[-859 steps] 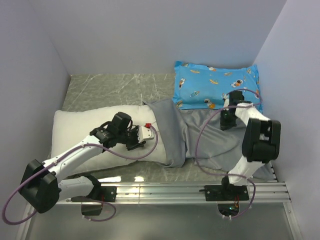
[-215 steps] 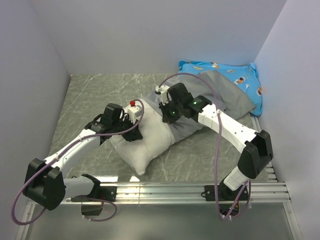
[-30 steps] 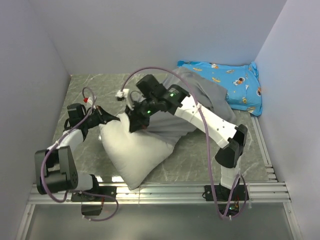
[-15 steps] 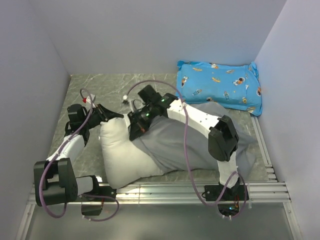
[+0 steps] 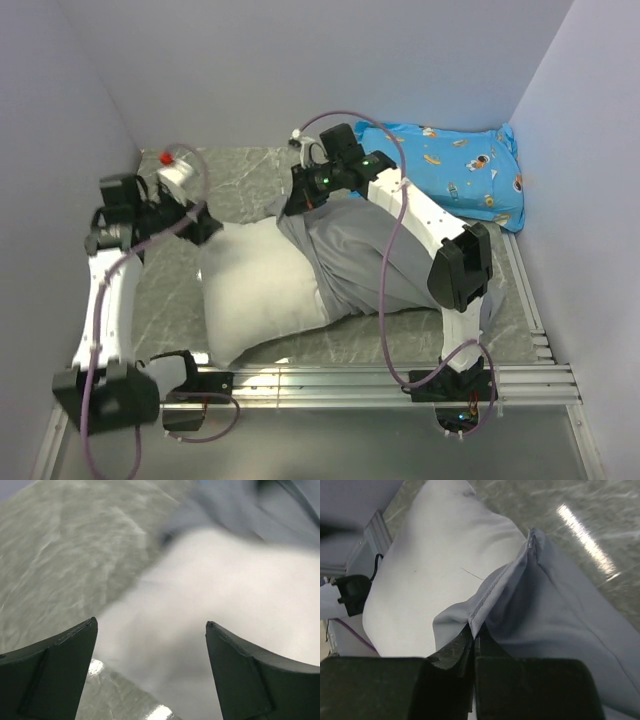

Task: Put the pillow into the pillowcase

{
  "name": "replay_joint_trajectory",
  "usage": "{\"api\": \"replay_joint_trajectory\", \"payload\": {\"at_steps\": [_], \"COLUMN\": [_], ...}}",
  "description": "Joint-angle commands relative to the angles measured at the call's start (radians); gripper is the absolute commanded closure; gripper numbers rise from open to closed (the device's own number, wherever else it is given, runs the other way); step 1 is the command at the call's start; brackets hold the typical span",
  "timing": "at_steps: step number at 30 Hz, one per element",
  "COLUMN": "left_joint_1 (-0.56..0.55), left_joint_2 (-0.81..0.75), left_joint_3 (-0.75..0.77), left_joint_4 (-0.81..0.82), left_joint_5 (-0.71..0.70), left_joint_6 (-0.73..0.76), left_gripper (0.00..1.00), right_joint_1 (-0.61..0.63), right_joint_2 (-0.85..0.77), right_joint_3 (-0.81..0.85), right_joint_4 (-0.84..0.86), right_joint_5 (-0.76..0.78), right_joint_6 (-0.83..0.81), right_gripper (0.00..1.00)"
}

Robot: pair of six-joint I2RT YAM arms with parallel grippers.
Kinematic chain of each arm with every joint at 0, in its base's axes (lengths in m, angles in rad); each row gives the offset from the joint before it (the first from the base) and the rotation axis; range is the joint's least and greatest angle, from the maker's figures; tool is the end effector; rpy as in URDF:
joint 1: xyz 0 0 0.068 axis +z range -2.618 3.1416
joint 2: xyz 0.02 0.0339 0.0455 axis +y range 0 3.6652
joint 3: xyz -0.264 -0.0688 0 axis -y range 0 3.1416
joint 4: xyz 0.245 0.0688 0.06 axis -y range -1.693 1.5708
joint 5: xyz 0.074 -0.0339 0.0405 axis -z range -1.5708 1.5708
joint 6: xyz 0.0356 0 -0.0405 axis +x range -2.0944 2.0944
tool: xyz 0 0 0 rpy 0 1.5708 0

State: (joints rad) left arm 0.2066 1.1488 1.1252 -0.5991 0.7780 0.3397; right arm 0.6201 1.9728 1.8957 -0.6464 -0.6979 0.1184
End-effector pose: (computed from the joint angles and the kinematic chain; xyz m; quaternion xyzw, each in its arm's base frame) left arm 0.2390 0.0246 0.3506 0.2275 0.8099 -0.2110 0.4978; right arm 0.3514 0.2790 0.3304 -0.3488 0.7950 0.4301 0.2478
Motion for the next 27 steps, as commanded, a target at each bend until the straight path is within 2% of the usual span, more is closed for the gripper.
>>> {"api": "replay_joint_trajectory", "payload": {"at_steps": [1,2,4,6,7,9,10,12,13,14,15,16,18,19,20,22,24,25,26,27], "left_joint_1": [-0.212,-0.287,-0.437,-0.515,-0.582,-0.636,-0.694,-0.752,-0.804,-0.823,-0.837,-0.857,-0.871,-0.881,-0.882,-0.882,-0.878,-0.875,-0.869,-0.866], "left_joint_2": [-0.183,-0.226,-0.337,-0.389,-0.391,-0.371,-0.359,-0.304,-0.282,-0.238,-0.221,-0.206,-0.173,-0.167,-0.156,-0.150,-0.181,-0.202,-0.246,-0.267], "left_joint_3": [-0.143,-0.189,-0.309,-0.379,-0.393,-0.424,-0.438,-0.475,-0.479,-0.484,-0.482,-0.478,-0.438,-0.421,-0.389,-0.355,-0.357,-0.372,-0.405,-0.421], "left_joint_4": [-0.202,-0.179,-0.087,-0.053,-0.036,-0.009,0.065,0.134,0.169,0.267,0.315,0.358,0.465,0.487,0.502,0.454,0.385,0.366,0.343,0.300], "left_joint_5": [-0.080,-0.120,-0.221,-0.264,-0.293,-0.309,-0.348,-0.379,-0.391,-0.408,-0.410,-0.411,-0.413,-0.421,-0.431,-0.439,-0.433,-0.431,-0.428,-0.422], "left_joint_6": [0.383,0.383,0.369,0.361,0.331,0.291,0.228,0.181,0.133,0.096,0.020,-0.017,-0.109,-0.129,-0.146,-0.146,-0.116,-0.104,-0.093,-0.071], "left_gripper": [0.06,0.01,0.01,0.01,0.01,0.02,0.06,0.32,0.48,0.86,0.96,1.00,1.00,1.00,1.00,1.00,1.00,1.00,1.00,1.00], "right_joint_1": [-0.010,-0.008,-0.003,0.003,0.010,0.020,0.035,0.056,0.090,0.110,0.136,0.159,0.220,0.233,0.243,0.244,0.221,0.202,0.176,0.103], "right_joint_2": [-0.028,-0.025,-0.025,-0.035,-0.055,-0.078,-0.100,-0.115,-0.121,-0.120,-0.118,-0.106,-0.080,-0.046,-0.040,-0.042,-0.052,-0.090,-0.119,-0.150], "right_joint_3": [0.069,0.066,0.053,0.026,-0.016,-0.065,-0.111,-0.144,-0.156,-0.158,-0.158,-0.155,-0.118,-0.043,-0.020,0.034,0.062,0.036,0.007,-0.019], "right_joint_4": [0.028,0.025,0.016,0.010,0.016,0.046,0.062,0.103,0.120,0.154,0.183,0.224,0.358,0.388,0.457,0.455,0.287,0.234,0.165,0.128], "right_joint_5": [0.028,0.018,0.008,0.006,0.002,-0.018,-0.034,-0.092,-0.110,-0.147,-0.169,-0.195,-0.298,-0.328,-0.348,-0.315,-0.225,-0.198,-0.184,-0.163], "right_joint_6": [0.003,0.010,0.020,0.017,0.018,0.041,0.052,0.085,0.098,0.110,0.156,0.191,0.321,0.361,0.394,0.390,0.248,0.207,0.178,0.109], "right_gripper": [1.00,1.00,1.00,1.00,1.00,1.00,1.00,1.00,1.00,1.00,1.00,1.00,1.00,1.00,1.00,1.00,0.84,0.67,0.18,0.05]}}
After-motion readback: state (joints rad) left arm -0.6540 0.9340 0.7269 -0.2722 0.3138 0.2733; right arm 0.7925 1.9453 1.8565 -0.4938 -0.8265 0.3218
